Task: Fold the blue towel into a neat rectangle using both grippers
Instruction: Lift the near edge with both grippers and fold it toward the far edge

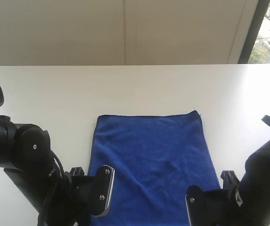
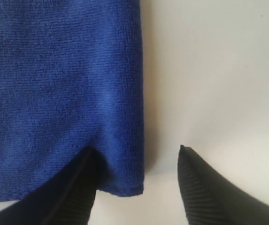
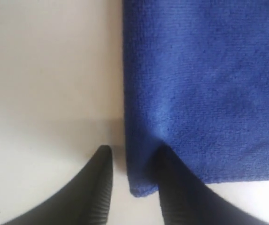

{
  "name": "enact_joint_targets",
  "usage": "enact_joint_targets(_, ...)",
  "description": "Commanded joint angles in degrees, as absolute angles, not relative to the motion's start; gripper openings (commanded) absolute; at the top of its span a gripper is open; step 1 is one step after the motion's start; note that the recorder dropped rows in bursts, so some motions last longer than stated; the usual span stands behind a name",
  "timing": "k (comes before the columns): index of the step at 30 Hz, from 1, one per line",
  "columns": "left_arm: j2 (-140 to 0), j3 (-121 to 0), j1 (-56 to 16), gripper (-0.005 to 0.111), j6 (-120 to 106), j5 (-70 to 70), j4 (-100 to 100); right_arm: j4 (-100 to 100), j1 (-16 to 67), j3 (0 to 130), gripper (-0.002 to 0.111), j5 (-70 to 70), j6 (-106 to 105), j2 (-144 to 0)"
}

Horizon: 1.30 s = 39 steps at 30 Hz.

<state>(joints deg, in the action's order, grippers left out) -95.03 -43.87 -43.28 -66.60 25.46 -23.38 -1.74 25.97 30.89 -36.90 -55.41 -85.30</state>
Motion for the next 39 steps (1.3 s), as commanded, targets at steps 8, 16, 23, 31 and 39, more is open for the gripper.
enact_joint_targets(8,-96.6,-43.4,-43.6,0.019,-66.6,26.3,-23.9,-3.8,26.2,30.6,0.009,-36.6,-55.3,-85.4)
enact_joint_targets(16,-91.8,-43.5,-43.6,0.0,-65.4,34.4,-23.5,-3.8,26.2,31.6,0.0,-39.6,-47.7,-77.3)
enact_joint_targets(23,-84.3,-43.5,-43.6,0.0,-57.1,35.8,-23.5,-3.5,26.2,31.6,0.0,-43.3,-43.4,-66.6)
enact_joint_targets(31,-79.9,-43.5,-42.3,0.0,-47.8,35.2,-16.6,-3.5,26.2,33.7,0.0,-40.5,-35.6,-61.4)
enact_joint_targets(39,-79.9,-43.5,-40.6,0.0,-35.9,26.9,-4.8,-10.5,26.2,34.7,0.0,-29.2,-30.6,-62.8)
